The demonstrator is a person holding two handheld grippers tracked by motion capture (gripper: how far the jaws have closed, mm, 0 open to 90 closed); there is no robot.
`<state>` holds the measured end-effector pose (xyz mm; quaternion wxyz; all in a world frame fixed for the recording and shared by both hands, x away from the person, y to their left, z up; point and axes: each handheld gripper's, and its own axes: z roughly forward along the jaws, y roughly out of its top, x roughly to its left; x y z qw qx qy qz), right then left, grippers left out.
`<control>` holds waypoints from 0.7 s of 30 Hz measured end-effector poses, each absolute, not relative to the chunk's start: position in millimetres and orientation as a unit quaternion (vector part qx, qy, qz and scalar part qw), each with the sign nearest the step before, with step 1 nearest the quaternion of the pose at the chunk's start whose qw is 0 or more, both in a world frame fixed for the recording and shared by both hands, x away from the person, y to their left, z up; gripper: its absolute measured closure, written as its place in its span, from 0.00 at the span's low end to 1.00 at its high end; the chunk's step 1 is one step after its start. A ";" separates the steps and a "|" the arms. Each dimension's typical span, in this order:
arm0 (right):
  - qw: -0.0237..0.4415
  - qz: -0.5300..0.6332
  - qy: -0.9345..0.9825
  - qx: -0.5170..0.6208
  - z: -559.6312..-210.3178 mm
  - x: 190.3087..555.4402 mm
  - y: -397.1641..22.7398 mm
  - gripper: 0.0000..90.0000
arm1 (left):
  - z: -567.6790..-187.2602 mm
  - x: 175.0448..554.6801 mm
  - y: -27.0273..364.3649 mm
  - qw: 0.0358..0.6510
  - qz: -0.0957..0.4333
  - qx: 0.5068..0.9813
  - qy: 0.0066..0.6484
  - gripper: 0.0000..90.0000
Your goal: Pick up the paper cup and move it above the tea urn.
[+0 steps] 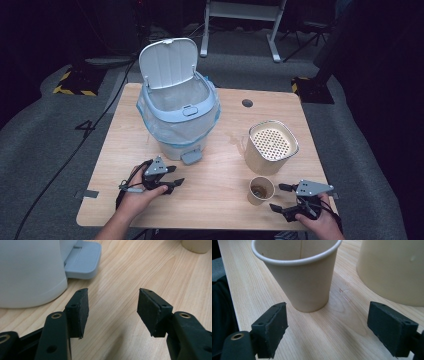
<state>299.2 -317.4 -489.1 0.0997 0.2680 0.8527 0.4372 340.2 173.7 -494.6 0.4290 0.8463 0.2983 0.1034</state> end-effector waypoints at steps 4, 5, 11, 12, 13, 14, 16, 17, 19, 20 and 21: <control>0.095 0.458 0.841 0.273 -492.3 298.4 -310.2 0.18 | -500.3 340.2 173.4 0.409 0.109 0.854 0.301 0.47; 0.097 0.461 0.839 0.272 -492.9 298.1 -308.0 0.18 | -500.8 340.2 173.2 0.404 0.113 0.856 0.301 0.46; 0.103 0.474 0.832 0.270 -495.0 297.5 -295.4 0.17 | -502.7 340.5 167.9 0.375 0.119 0.869 0.300 0.43; 0.101 0.475 0.831 0.270 -495.5 297.4 -293.1 0.17 | -503.1 340.5 166.6 0.367 0.119 0.872 0.300 0.42; 0.102 0.473 0.833 0.268 -495.7 297.6 -291.3 0.17 | -503.1 340.5 166.1 0.367 0.119 0.872 0.301 0.40; 0.102 0.473 0.833 0.269 -495.8 297.6 -289.5 0.17 | -503.1 340.7 165.8 0.366 0.120 0.871 0.304 0.39; 0.107 0.472 0.834 0.266 -496.2 298.3 -285.4 0.18 | -503.4 341.0 165.6 0.364 0.122 0.870 0.309 0.36; 0.105 0.473 0.834 0.265 -496.8 298.7 -283.8 0.18 | -503.4 340.9 165.6 0.364 0.122 0.870 0.310 0.35; 0.109 0.473 0.834 0.264 -497.7 299.4 -281.2 0.19 | -503.4 340.8 165.6 0.364 0.121 0.869 0.312 0.35; 0.112 0.471 0.834 0.264 -497.9 299.5 -279.7 0.20 | -503.4 340.8 165.6 0.364 0.121 0.869 0.312 0.35; 0.114 0.473 0.833 0.263 -498.1 299.9 -278.8 0.22 | -503.4 340.8 165.6 0.364 0.121 0.869 0.312 0.35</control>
